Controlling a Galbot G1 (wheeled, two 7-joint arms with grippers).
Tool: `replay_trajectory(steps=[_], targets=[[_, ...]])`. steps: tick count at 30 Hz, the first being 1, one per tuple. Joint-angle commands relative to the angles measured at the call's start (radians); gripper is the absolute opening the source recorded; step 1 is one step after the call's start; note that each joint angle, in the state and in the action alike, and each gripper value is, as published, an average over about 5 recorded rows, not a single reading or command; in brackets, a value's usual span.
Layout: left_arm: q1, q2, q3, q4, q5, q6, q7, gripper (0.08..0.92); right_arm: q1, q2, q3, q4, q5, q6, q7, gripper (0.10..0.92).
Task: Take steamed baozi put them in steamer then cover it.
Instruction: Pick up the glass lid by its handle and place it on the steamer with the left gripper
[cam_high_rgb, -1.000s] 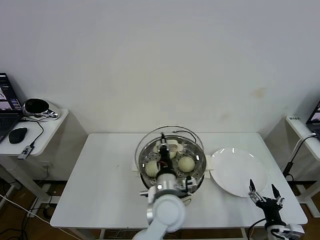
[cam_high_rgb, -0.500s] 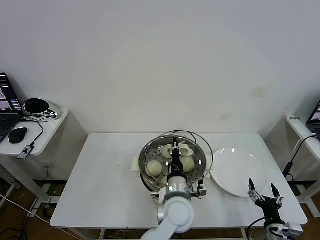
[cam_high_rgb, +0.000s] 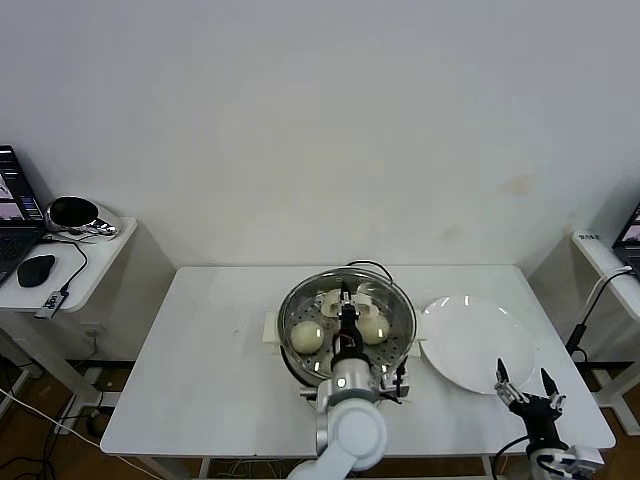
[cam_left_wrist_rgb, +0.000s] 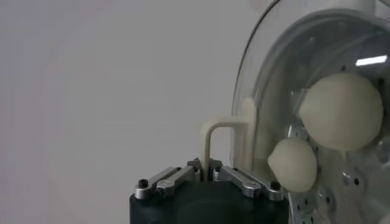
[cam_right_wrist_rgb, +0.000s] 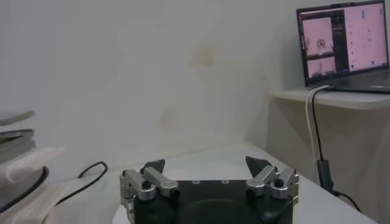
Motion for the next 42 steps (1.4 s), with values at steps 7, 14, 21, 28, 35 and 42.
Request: replay_trajectory(steps=[7, 14, 21, 28, 35, 42], targets=[[0.001, -0.003, 0.002, 0.015, 0.025, 0.042, 0.036, 0.136, 0.003, 0.003, 0.0, 0.001, -0.003, 0.0, 0.0, 0.823], [-0.005, -0.003, 0.0, 0.015, 0.012, 0.042, 0.042, 0.136, 0.001, 0.007, -0.003, 0.0, -0.007, 0.003, 0.0, 0.823], [0.003, -0.003, -0.003, 0.021, -0.009, 0.042, 0.036, 0.136, -0.003, -0.003, 0.002, -0.001, -0.005, 0.003, -0.001, 0.823], [-0.016, -0.001, -0.013, 0.023, -0.029, 0.042, 0.033, 0.136, -0.001, 0.006, -0.002, -0.004, -0.01, 0.005, -0.001, 0.823], [-0.009, 0.001, -0.014, 0.025, -0.043, 0.041, 0.017, 0.136, 0.0, 0.01, -0.005, 0.003, -0.014, 0.003, -0.001, 0.823], [-0.001, 0.005, -0.007, 0.007, -0.049, 0.038, 0.0, 0.136, -0.01, 0.014, -0.004, 0.008, -0.018, 0.006, -0.001, 0.823]])
